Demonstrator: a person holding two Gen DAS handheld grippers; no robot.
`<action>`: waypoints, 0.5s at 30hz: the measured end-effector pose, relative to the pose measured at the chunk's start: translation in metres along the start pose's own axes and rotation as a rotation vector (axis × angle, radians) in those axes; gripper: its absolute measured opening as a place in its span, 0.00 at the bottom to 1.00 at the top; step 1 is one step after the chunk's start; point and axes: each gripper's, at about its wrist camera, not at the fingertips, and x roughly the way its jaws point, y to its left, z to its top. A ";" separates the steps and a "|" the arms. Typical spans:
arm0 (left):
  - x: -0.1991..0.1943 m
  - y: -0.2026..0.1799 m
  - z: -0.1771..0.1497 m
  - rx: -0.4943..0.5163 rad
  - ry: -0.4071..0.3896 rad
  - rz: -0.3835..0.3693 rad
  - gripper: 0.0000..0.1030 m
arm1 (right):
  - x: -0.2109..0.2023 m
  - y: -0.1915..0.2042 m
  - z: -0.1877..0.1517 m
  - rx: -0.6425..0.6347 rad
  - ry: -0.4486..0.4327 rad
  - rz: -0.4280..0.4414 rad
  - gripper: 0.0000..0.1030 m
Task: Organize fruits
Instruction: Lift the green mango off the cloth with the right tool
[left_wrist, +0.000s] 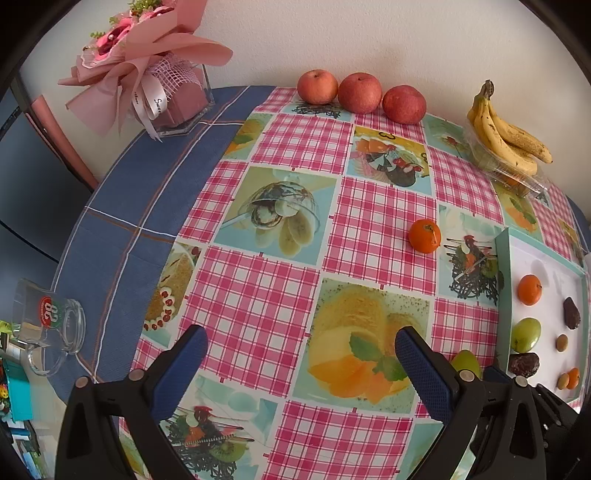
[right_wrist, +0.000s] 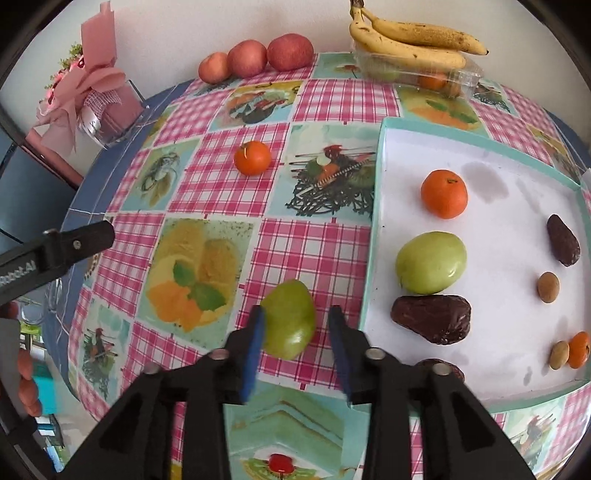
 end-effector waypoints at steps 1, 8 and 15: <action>0.000 0.000 0.000 0.000 0.001 0.000 1.00 | 0.002 0.000 0.000 0.003 0.004 0.009 0.38; 0.005 0.000 0.000 0.004 0.011 0.007 1.00 | 0.015 0.010 0.005 0.007 0.022 0.055 0.39; 0.008 -0.002 -0.001 0.013 0.017 0.018 1.00 | 0.024 0.019 0.009 0.000 0.020 0.058 0.43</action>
